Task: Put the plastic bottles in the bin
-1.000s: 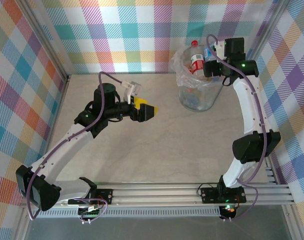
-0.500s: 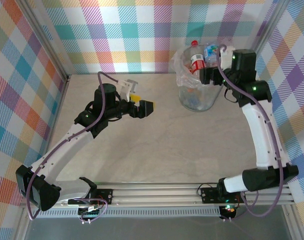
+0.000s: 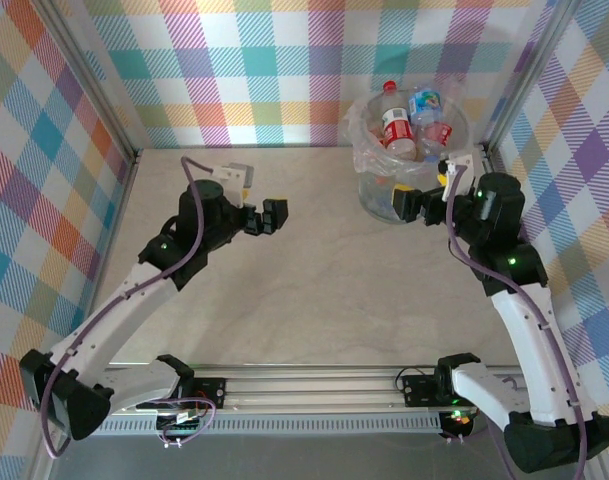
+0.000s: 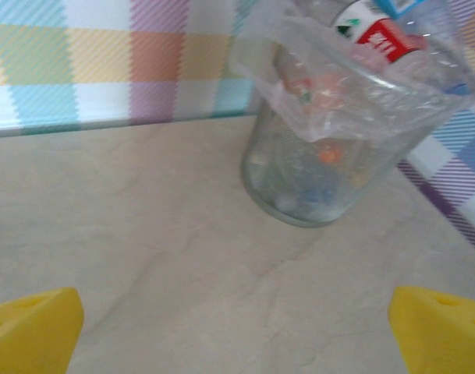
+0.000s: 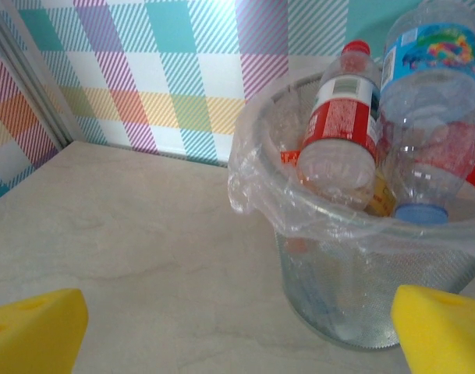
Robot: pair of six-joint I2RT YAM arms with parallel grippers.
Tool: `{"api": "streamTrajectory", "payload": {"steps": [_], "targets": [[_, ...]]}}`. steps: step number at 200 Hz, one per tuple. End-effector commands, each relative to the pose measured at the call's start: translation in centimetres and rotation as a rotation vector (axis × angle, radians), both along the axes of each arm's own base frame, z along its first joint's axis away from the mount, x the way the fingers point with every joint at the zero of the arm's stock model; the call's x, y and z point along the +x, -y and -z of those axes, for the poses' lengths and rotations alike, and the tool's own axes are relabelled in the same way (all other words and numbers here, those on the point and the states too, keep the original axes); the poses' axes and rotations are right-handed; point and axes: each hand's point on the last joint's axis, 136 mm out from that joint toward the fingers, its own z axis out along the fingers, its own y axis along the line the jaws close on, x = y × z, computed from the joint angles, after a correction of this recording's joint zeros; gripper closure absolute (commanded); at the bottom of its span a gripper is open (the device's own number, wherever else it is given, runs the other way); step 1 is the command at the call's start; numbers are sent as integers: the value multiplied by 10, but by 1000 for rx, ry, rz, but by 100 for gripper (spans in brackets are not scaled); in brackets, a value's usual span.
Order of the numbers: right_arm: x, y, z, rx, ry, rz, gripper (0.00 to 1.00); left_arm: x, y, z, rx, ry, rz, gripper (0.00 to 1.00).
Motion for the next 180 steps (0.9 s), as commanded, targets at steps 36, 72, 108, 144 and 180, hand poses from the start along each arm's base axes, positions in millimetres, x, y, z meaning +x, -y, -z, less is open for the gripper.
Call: {"api": "streamTrajectory", "payload": {"steps": [36, 72, 108, 144, 180], "targets": [[-12, 5, 19, 54, 61, 26, 0, 4, -85, 32, 148, 48, -382, 0], [-21, 3, 48, 91, 22, 18, 0, -11, -139, 66, 258, 60, -548, 0], [-18, 6, 94, 90, -24, 43, 0, -19, -180, 101, 298, 104, -668, 0], [-13, 13, 124, 91, -38, 89, 0, -5, -187, 138, 209, 164, -649, 0], [-8, 26, 148, 66, -63, 169, 0, 15, -186, 162, 319, 150, -611, 0]]}}
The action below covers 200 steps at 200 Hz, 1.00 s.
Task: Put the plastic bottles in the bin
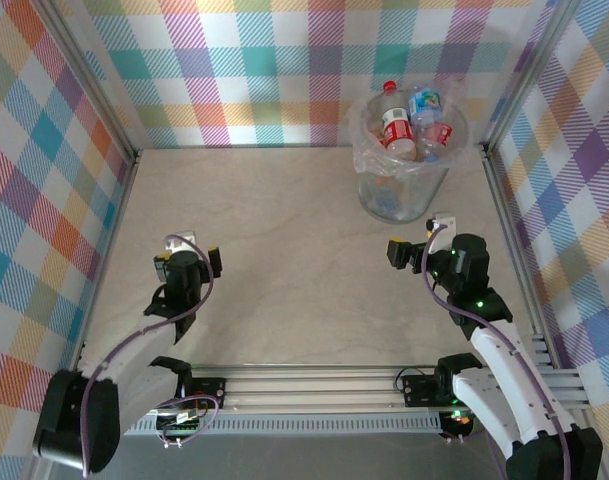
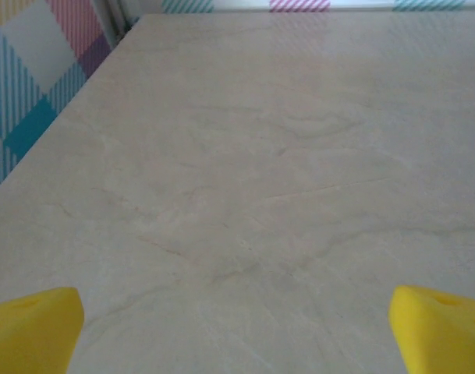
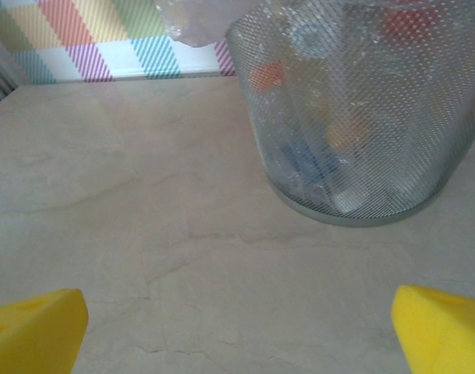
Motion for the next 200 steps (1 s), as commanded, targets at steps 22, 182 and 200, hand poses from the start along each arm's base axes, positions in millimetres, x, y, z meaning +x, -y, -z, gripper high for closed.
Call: {"api": "streamTrajectory", "payload": {"steps": [22, 182, 200], "targets": [[12, 20, 6, -29, 72, 120, 0, 32, 5, -13, 9, 151, 68, 0], [68, 61, 81, -121, 138, 228, 0, 70, 11, 39, -118, 80, 144, 0], [76, 64, 81, -122, 150, 237, 0, 77, 12, 47, -139, 2, 155, 0]]}}
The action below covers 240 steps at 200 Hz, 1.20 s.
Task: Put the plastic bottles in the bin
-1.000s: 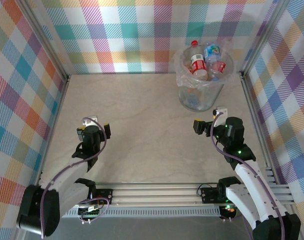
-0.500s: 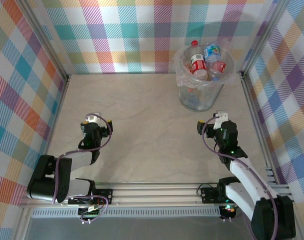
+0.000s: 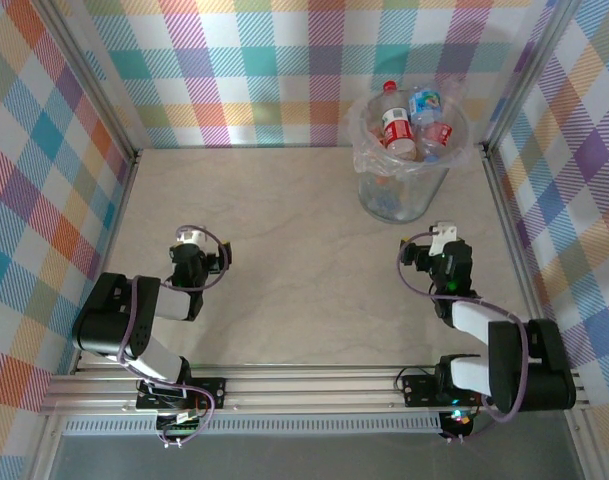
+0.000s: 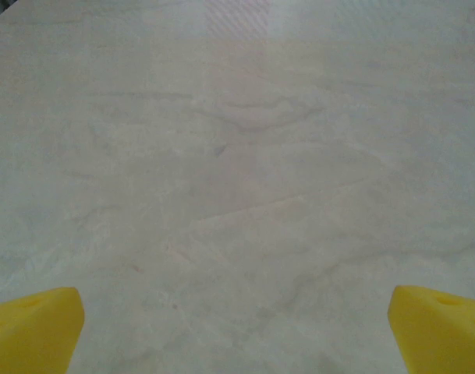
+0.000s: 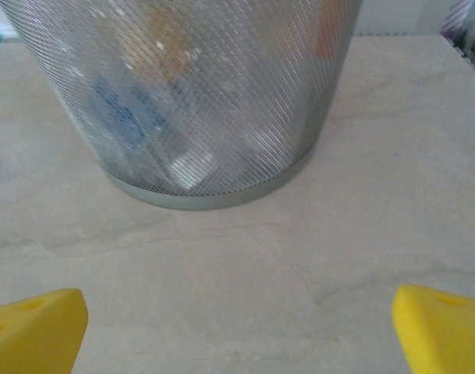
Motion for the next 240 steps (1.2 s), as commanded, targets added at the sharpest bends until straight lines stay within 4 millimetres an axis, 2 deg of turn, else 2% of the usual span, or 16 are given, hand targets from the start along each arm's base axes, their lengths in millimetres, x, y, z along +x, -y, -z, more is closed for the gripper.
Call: {"api": "streamTrajectory", "payload": {"steps": [1, 29, 51, 69, 81, 95, 240], "targets": [[15, -1, -25, 23, 126, -19, 0, 19, 2, -9, -38, -15, 23, 0], [25, 3, -7, 57, 114, -11, 0, 19, 2, -12, -45, -5, 31, 0], [26, -17, 1, 48, 95, -138, 0, 18, 8, -12, -41, 4, 63, 0], [31, -22, 2, 53, 84, -171, 0, 17, 10, -13, -43, 9, 75, 0], [36, -17, 6, 64, 45, -143, 0, 18, 9, -12, -44, 4, 71, 0], [45, -2, 13, 75, -19, -57, 0, 19, 8, -12, -44, -4, 66, 0], [45, -1, 11, 71, -4, -51, 0, 19, 7, -11, -44, -7, 64, 0]]}}
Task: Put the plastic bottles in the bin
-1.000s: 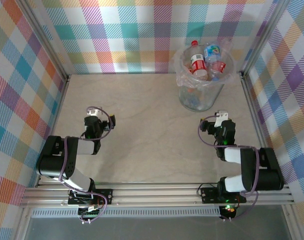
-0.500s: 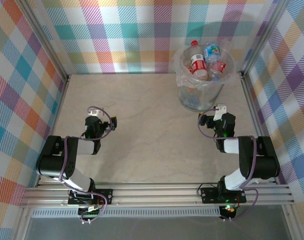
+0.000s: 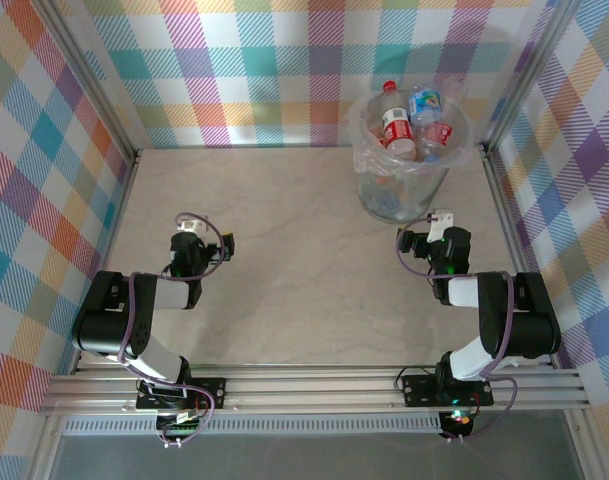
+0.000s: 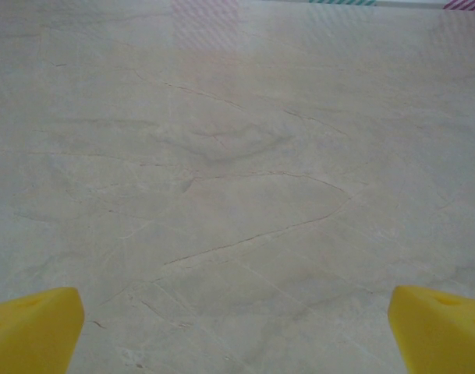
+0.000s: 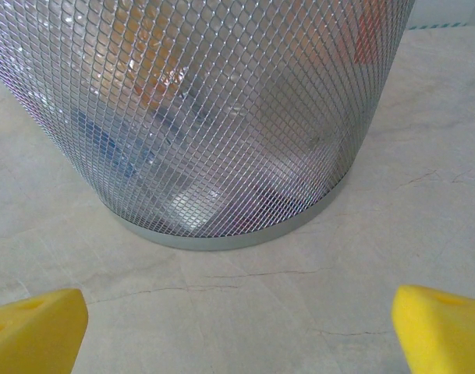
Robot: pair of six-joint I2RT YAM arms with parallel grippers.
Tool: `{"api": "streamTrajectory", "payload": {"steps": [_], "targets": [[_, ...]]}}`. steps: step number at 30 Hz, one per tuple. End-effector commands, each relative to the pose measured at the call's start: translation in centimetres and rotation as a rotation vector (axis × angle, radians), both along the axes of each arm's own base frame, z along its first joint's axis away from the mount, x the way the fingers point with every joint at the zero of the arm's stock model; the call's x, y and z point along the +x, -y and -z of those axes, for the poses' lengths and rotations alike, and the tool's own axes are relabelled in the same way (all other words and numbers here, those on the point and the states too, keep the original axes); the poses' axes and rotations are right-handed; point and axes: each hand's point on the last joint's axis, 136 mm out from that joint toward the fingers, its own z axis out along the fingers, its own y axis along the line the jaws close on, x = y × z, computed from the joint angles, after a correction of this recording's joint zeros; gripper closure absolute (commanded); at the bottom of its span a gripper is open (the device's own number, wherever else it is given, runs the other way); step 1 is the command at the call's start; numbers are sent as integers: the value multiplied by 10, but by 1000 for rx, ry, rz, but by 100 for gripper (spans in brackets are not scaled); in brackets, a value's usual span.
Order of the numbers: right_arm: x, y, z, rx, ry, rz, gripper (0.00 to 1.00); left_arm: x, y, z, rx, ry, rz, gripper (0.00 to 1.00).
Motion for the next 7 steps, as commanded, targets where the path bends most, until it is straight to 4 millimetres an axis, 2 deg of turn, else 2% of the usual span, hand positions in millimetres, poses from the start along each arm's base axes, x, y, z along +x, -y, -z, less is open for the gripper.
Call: {"api": "streamTrajectory", "payload": {"steps": [1, 7], "targets": [[1, 3, 0, 7, -2, 12, 0, 2, -2, -1, -1, 1, 3, 0], [2, 2, 0, 6, -1, 8, 0, 3, -2, -2, -1, 3, 3, 0]]}}
